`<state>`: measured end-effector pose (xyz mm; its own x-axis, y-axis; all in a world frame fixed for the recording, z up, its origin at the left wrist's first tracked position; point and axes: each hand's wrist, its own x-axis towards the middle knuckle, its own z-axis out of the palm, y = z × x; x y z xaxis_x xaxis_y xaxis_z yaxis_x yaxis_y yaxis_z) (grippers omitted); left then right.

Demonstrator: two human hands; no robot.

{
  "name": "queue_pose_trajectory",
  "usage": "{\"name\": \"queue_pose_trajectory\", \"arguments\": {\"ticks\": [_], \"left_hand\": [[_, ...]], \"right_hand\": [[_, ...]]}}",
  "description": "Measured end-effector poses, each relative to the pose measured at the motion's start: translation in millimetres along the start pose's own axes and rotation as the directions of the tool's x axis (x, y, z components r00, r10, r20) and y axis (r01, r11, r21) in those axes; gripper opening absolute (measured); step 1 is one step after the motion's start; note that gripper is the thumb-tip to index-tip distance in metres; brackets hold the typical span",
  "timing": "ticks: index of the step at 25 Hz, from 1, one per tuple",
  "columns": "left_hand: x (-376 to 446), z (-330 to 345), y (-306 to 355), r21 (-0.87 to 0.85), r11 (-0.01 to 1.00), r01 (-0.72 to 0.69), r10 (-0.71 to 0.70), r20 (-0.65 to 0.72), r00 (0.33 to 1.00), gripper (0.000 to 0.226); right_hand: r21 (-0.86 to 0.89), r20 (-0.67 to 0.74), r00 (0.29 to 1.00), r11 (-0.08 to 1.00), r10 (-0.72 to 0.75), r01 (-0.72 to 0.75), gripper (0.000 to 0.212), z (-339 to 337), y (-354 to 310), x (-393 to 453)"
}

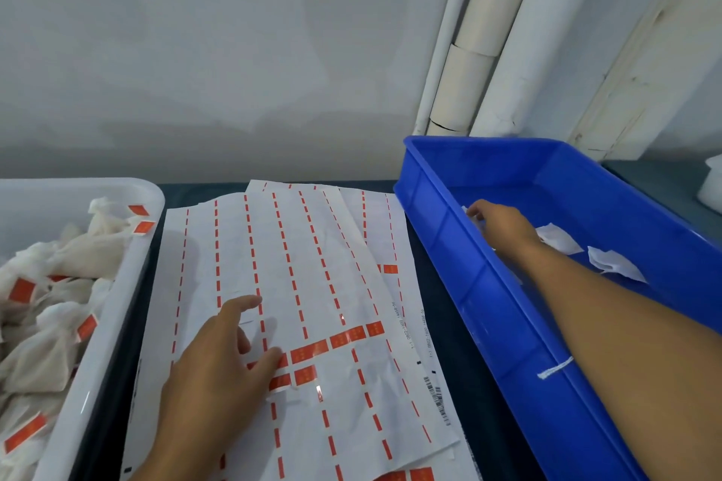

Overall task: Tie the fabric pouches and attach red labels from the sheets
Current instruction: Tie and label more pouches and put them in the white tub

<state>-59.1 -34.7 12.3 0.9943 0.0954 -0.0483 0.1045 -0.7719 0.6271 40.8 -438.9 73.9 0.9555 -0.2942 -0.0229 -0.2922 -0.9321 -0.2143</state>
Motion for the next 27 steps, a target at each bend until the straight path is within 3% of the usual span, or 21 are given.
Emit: {"name": "queue_pose_trajectory", "arguments": {"ticks": [7, 12, 16, 20, 22, 24, 27], "left_hand": [[0.8, 2.7, -0.7, -0.046, 0.999, -0.003, 0.003, -0.004, 1.000, 0.074], [0.9, 2.5, 0.2, -0.093, 0.996, 0.008, -0.010, -0.014, 1.000, 0.068], [-0.2, 2.7, 3.6, -0.139, 0.990, -0.020, 0.014, -0.043, 0.999, 0.061], [-3.8, 0.5, 12.0, -0.253, 0.965, -0.063, 0.036, -0.110, 0.993, 0.046], [-6.7, -2.3, 16.8, -0.337, 0.937, -0.086, 0.035, -0.154, 0.987, 0.036], [-8.7, -5.5, 19.2, -0.429, 0.897, -0.106, 0.032, -0.176, 0.984, 0.033], [-9.1, -10.4, 18.7, -0.647, 0.751, -0.133, 0.031, -0.168, 0.985, 0.033]], "right_hand": [[0.132, -0.197, 0.972, 0.985, 0.132, -0.108, 0.024, 8.2, 2.2, 10.9], [0.376, -0.382, 0.885, 0.920, 0.266, -0.114, 0.022, -6.4, -8.2, 20.0], [0.611, -0.573, 0.759, 0.778, 0.308, 0.145, 0.015, -45.6, -50.8, 7.5], [0.654, -0.699, 0.668, 0.605, 0.253, 0.455, 0.010, -88.8, -122.2, -25.3], [0.711, -0.664, 0.712, 0.487, 0.229, 0.507, 0.012, -99.4, -161.5, -43.2], [0.801, -0.562, 0.812, 0.348, 0.155, 0.488, 0.017, -98.2, -197.5, -68.4], [0.874, -0.400, 0.911, 0.258, -0.103, 0.412, 0.016, -59.5, -227.0, -112.5]]}}
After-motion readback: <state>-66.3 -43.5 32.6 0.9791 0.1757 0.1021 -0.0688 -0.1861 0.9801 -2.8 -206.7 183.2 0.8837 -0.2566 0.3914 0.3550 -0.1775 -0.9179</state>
